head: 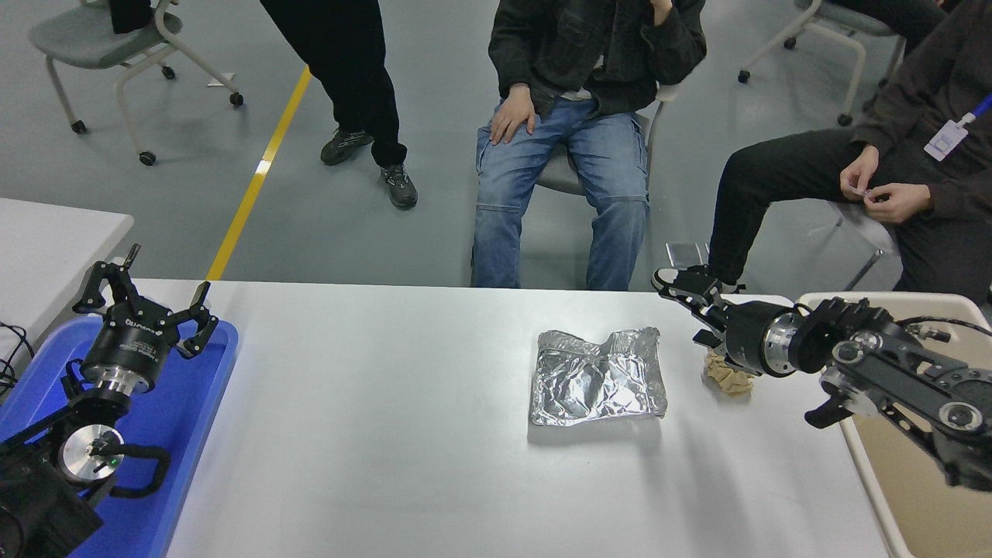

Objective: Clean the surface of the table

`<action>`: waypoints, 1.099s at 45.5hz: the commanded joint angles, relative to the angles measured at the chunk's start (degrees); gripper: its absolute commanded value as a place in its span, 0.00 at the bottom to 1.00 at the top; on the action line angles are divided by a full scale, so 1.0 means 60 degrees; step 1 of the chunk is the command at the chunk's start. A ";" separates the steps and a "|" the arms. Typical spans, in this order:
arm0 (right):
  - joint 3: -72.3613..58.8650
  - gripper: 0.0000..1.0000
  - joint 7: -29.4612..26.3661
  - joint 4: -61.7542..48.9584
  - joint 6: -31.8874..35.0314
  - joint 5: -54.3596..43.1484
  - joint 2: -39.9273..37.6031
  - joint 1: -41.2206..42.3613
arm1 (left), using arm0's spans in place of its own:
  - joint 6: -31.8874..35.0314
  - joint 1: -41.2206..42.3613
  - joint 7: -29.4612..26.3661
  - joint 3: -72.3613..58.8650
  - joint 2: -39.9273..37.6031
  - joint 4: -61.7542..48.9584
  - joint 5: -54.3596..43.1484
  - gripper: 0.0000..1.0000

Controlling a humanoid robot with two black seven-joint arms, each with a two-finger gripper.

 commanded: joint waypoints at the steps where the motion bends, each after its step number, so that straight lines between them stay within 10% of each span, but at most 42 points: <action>1: -0.1882 0.99 -0.0056 -0.0038 0.0074 -0.0860 0.0024 0.1078 | 0.0000 0.0000 -0.0001 0.0000 0.0000 0.0012 0.0000 1.00; 50: -0.4565 0.98 -0.0027 -0.2293 0.0001 -0.0845 0.2206 0.1577 | 0.0000 0.0000 -0.0001 0.0000 0.0000 0.0012 0.0000 1.00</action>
